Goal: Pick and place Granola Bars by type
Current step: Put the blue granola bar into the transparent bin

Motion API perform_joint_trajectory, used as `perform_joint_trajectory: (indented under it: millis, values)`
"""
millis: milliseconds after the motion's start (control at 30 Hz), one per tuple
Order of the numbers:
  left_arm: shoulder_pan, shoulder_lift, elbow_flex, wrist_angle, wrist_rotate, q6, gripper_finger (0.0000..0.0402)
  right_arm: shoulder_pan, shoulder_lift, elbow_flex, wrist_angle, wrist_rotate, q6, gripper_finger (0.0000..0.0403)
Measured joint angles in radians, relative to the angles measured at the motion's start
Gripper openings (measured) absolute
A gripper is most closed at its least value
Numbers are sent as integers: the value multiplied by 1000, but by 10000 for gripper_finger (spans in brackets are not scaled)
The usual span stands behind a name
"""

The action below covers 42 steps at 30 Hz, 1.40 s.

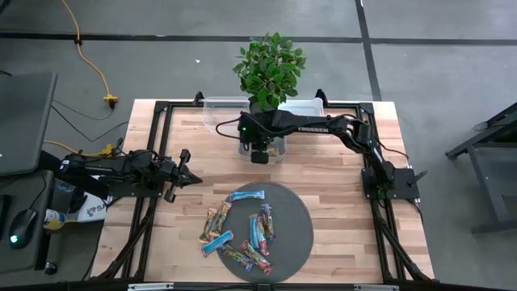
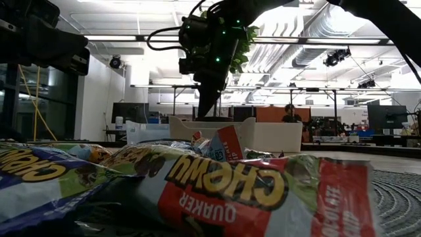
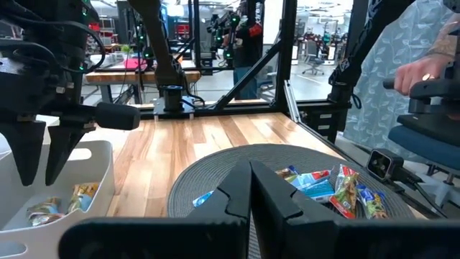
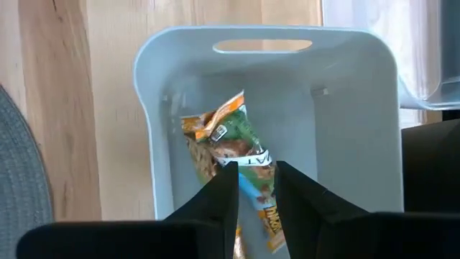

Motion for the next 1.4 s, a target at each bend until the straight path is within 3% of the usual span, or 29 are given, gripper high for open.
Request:
perform_joint_trajectory:
  millis: [367, 900, 1100, 1400]
  values:
    - [0, 0, 0, 0, 0, 0, 1, 51, 0, 109, -71, -42, 29, 74]
    - [0, 0, 0, 0, -2, 0, 1, 268, 0, 452, -62, -72, 170, 74]
    - [0, 0, 0, 0, -6, 0, 1, 336, -34, 423, 129, -75, 288, 74]
    - [0, 0, 0, 0, -5, 0, 1, 435, -41, 421, 195, -103, 419, 74]
